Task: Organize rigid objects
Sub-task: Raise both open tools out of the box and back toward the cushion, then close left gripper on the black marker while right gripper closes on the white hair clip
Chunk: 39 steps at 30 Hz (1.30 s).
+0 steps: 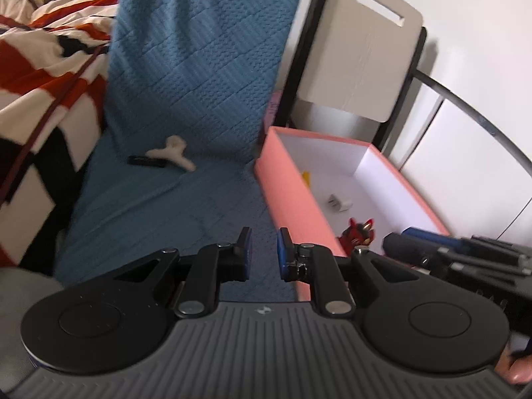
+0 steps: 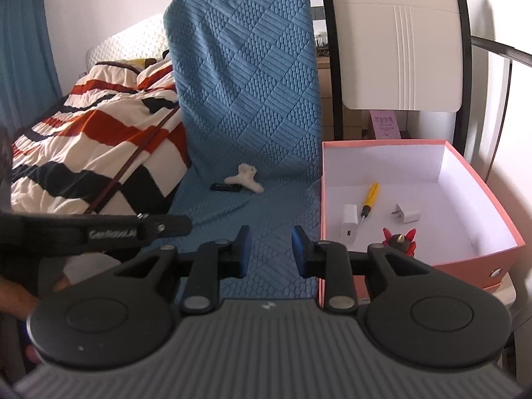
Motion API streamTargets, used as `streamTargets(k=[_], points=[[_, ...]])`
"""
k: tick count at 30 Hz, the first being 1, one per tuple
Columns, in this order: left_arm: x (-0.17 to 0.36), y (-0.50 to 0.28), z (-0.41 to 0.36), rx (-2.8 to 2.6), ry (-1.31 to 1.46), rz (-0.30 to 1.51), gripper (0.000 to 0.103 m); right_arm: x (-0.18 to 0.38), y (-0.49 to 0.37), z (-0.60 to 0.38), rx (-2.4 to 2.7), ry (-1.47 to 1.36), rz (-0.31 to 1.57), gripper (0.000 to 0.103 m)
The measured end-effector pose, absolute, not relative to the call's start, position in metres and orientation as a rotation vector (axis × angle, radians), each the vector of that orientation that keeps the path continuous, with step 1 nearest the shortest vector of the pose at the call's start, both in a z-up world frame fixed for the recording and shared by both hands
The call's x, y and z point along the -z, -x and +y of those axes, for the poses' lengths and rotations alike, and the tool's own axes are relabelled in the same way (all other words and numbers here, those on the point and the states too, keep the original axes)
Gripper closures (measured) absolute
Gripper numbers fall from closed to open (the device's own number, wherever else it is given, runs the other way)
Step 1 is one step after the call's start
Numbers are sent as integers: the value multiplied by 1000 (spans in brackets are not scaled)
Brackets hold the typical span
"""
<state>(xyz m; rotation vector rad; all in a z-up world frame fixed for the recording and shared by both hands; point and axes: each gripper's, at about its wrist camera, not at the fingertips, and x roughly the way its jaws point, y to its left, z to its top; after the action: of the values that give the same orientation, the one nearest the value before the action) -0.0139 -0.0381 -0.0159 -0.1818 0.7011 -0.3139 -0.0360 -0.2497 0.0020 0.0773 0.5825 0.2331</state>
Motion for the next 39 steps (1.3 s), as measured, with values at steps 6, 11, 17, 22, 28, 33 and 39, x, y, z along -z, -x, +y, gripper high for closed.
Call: streamTargets(k=[6,11,17,22,28,33,39], points=[[28,31,-9,262,226,723,84,8,40,-237,-245,-90,619,73],[30,31,3,236,253,720,84,17,43,-227,-255,-84,647,73],[38,16,14,202,234,712,63,18,32,-222,-267,-71,647,73],[49,-4,24,183,240,723,46,20,7,-221,-273,-73,642,72],[77,-31,33,151,289,736,38,32,-21,-220,-285,-91,666,72],[111,-54,44,88,359,720,34,50,-43,-213,-303,-78,661,72],[127,-87,50,13,280,722,23,56,-81,-201,-334,-77,649,72]])
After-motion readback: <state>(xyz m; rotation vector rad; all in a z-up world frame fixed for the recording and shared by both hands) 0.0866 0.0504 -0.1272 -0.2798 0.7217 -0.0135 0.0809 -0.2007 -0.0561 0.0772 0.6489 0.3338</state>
